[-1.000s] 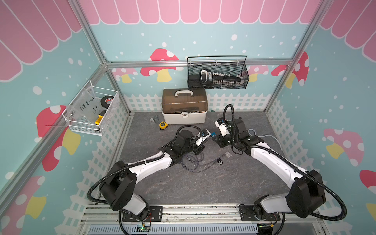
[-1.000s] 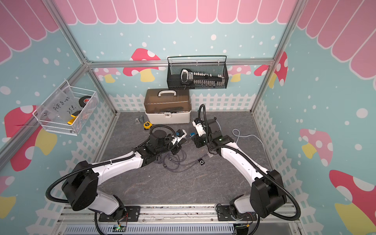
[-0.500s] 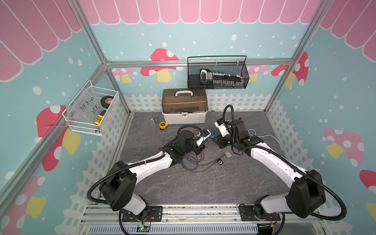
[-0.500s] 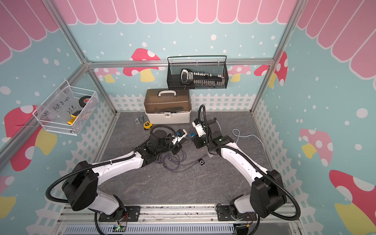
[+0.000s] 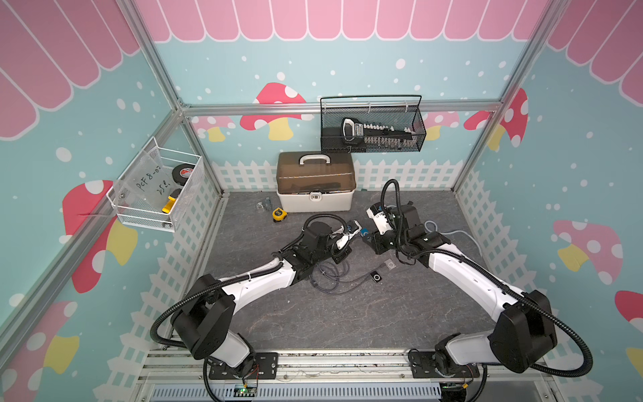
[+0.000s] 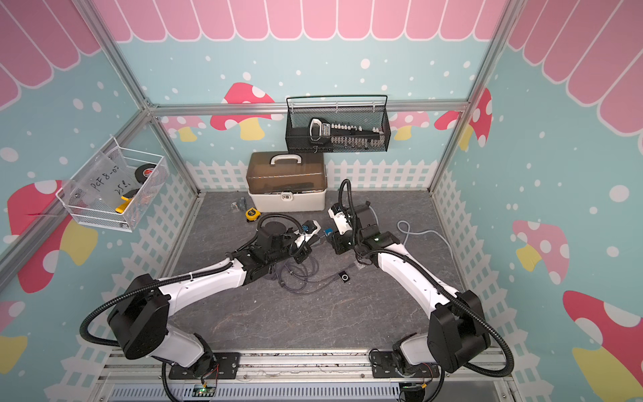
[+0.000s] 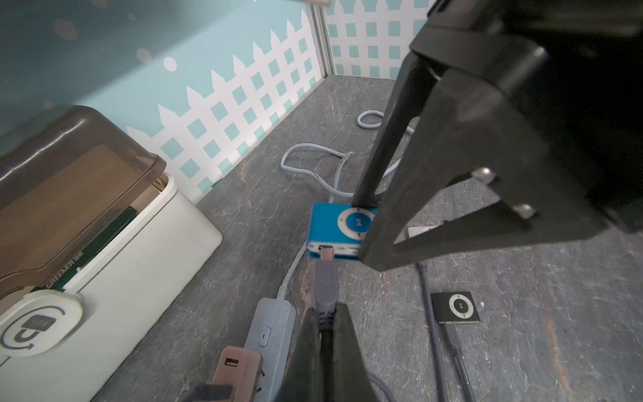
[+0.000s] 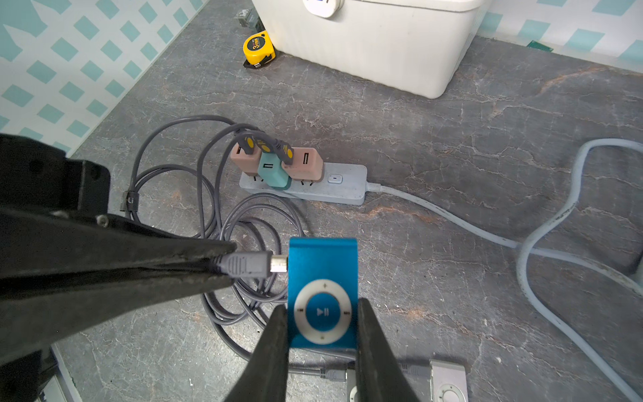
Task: Charge mp3
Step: Insert the charging cable into the MP3 player.
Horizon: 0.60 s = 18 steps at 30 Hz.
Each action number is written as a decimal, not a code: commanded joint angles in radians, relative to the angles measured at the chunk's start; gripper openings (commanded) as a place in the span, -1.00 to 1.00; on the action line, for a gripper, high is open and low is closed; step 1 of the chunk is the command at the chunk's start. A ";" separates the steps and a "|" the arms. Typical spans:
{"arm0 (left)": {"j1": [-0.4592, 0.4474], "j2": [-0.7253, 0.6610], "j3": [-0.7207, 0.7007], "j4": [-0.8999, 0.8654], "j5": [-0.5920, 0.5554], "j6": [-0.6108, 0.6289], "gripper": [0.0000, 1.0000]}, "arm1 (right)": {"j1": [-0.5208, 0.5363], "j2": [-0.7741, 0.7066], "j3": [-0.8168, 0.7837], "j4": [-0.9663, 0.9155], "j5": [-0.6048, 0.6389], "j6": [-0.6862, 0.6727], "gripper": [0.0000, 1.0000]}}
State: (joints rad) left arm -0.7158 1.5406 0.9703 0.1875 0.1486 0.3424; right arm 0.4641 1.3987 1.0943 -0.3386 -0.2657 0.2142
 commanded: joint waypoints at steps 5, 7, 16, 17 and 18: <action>-0.005 0.011 0.034 0.010 -0.019 0.026 -1.00 | 0.001 -0.011 -0.002 0.007 -0.050 -0.017 -0.74; -0.005 0.013 0.037 0.011 -0.017 0.027 -1.00 | 0.001 -0.004 0.002 0.009 -0.064 -0.014 -0.74; -0.005 0.020 0.045 0.010 -0.010 0.021 -1.00 | 0.002 -0.004 0.006 0.014 -0.063 -0.014 -0.76; -0.005 0.020 0.045 0.012 -0.007 0.020 -1.00 | 0.004 -0.003 0.010 0.011 -0.062 -0.015 -0.76; -0.005 0.020 0.045 0.013 -0.006 0.020 -1.00 | 0.005 -0.001 0.013 0.010 -0.060 -0.014 -0.76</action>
State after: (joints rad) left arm -0.7158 1.5440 0.9791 0.1837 0.1421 0.3485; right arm 0.4591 1.3991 1.0943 -0.3355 -0.2848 0.2146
